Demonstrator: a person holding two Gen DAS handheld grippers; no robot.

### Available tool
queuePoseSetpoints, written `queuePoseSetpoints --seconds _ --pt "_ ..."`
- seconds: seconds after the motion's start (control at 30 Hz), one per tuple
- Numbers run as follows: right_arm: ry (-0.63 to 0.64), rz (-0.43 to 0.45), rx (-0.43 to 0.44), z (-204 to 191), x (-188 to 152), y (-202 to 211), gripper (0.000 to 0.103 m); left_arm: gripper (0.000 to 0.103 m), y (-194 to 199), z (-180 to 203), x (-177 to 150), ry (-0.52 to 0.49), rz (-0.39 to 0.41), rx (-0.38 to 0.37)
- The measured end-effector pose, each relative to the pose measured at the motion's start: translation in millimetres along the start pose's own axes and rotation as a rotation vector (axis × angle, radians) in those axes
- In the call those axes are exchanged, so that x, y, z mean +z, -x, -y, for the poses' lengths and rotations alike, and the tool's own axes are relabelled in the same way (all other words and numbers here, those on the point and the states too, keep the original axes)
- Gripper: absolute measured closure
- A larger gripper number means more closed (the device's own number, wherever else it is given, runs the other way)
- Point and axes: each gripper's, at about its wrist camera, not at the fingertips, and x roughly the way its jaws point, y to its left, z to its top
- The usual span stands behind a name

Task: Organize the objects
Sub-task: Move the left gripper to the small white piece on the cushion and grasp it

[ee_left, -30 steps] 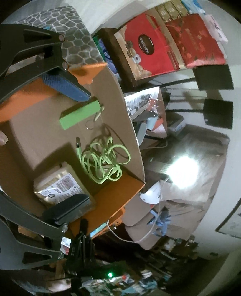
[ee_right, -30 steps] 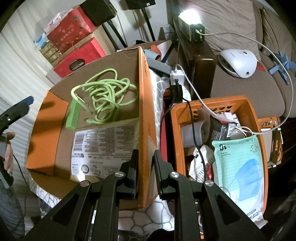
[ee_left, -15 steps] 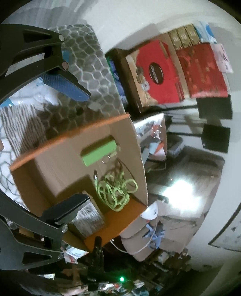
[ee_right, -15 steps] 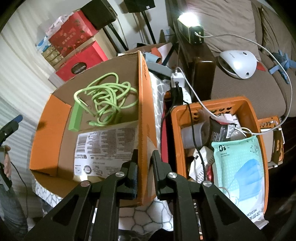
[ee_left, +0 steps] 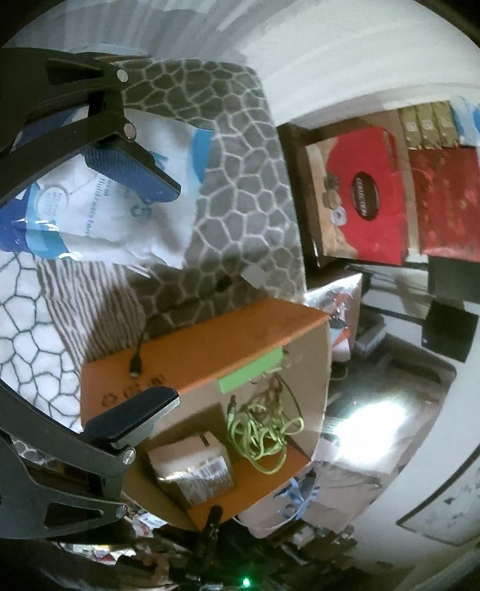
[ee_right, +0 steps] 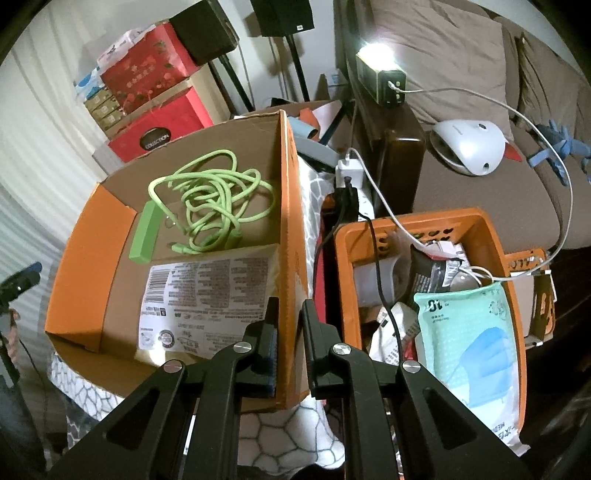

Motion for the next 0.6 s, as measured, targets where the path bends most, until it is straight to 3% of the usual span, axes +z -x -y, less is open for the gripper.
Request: queuePoseSetpoints --seconds 0.43,0.6 --pt "-0.009 0.001 0.005 0.7 1.6 0.7 0.092 0.005 -17.1 -18.3 -27.4 -0.009 -0.045 0.028" --pt "-0.010 0.001 0.005 0.7 1.7 1.1 0.092 0.007 -20.8 -24.9 -33.6 0.004 -0.056 -0.006"
